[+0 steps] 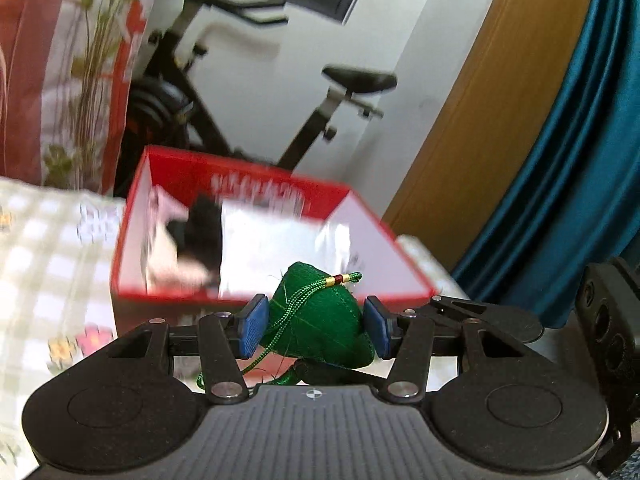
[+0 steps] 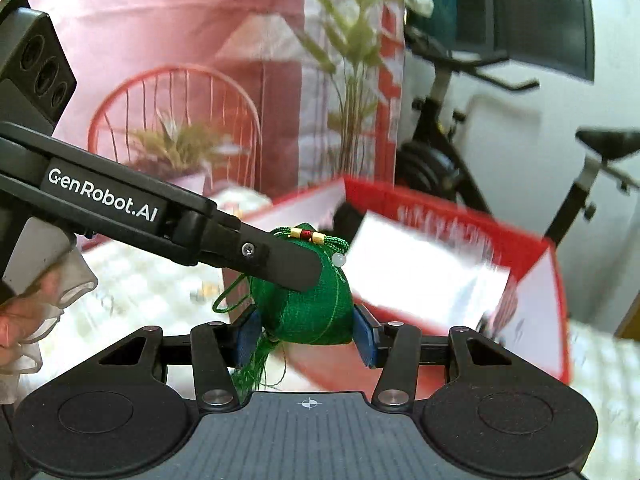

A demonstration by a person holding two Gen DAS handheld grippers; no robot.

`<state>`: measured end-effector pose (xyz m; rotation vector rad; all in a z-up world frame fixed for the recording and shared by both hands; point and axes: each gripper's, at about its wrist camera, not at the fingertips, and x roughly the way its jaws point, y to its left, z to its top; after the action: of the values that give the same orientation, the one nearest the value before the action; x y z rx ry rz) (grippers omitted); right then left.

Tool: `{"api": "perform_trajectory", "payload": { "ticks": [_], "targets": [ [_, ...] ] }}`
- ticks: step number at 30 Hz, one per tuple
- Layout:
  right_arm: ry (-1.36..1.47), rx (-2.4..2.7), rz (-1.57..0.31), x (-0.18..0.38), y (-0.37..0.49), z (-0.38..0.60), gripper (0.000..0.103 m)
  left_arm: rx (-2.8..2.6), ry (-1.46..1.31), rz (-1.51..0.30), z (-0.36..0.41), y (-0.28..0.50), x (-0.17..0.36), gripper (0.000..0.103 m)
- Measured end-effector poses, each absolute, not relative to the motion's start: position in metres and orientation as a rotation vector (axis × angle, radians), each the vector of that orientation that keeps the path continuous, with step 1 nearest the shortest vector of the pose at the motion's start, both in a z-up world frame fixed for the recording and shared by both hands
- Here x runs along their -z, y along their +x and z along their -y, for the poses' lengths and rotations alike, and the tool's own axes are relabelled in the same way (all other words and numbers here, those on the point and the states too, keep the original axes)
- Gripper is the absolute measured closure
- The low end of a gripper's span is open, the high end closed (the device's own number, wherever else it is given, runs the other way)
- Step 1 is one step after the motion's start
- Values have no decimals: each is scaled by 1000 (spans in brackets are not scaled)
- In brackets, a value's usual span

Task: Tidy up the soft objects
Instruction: 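Lift the green ornament with both grippers and carry it over the box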

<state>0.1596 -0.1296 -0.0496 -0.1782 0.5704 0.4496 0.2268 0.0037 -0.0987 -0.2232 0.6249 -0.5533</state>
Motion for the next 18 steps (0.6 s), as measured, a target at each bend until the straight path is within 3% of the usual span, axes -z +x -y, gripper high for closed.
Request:
{"api": "perform_trajectory", "payload": {
  "ticks": [10,18],
  "targets": [
    [-171,-429,-385,-36,196,127,57,569,-180,-392,1,239,22,48],
    [-121,-425,-321,-49,227,129,57,555,-148,-326,3,257,4,48]
  ]
}}
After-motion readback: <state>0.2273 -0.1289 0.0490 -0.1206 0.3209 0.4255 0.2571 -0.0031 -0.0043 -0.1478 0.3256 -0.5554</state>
